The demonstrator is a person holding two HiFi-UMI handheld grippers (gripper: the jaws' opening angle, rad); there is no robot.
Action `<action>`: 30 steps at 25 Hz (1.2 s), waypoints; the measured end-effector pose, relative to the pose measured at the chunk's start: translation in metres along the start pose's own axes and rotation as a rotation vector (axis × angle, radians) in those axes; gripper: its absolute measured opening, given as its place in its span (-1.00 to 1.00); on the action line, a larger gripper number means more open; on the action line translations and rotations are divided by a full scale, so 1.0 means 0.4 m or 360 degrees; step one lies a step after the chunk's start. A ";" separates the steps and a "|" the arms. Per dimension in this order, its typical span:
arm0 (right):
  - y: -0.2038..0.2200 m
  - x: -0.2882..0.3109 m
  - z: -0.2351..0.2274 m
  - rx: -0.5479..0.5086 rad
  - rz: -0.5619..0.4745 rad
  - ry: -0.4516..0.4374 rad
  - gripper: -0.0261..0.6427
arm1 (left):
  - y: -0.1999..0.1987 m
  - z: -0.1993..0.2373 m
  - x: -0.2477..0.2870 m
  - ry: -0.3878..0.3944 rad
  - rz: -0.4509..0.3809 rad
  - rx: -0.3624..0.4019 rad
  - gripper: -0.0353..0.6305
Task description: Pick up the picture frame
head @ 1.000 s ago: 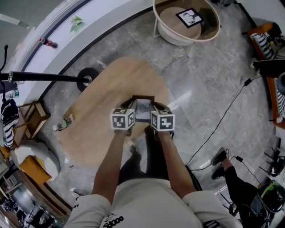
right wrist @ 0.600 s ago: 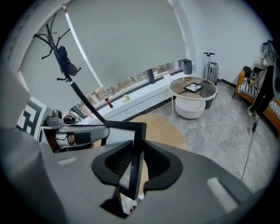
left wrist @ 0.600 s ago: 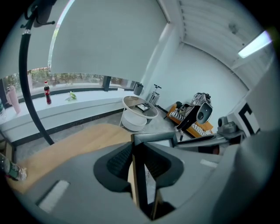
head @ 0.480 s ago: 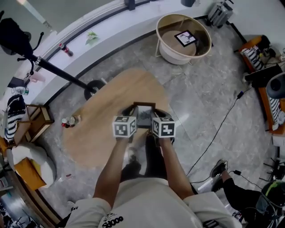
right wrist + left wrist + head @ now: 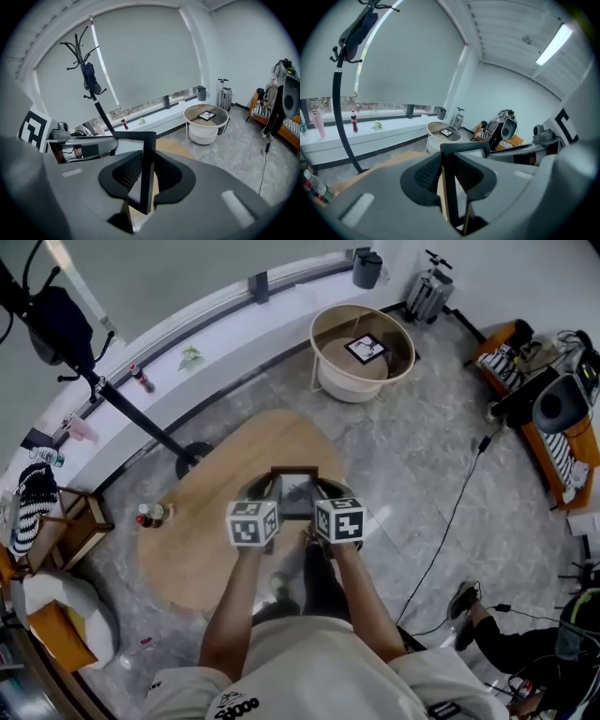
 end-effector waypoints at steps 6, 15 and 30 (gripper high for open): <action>-0.055 -0.100 0.084 -0.0057 -0.0154 -0.0027 -0.68 | -0.089 -0.037 -0.112 0.0030 -0.0139 0.0116 -0.65; -0.120 -0.220 0.229 -0.0203 -0.0332 -0.0098 -0.68 | -0.195 -0.053 -0.287 0.0023 -0.0361 0.0189 -0.65; -0.248 -0.434 0.379 -0.0387 -0.0625 -0.0187 -0.67 | -0.377 -0.144 -0.507 0.0089 -0.0694 0.0379 -0.65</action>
Point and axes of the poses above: the fingertips, and each gripper's own axes: x forward along the fingers, z to its left, y out of its underside, the point moved 6 cm from there along -x, backward along the fingers, and after that the axes turned 12 degrees about -z, right-handed, at the moved point
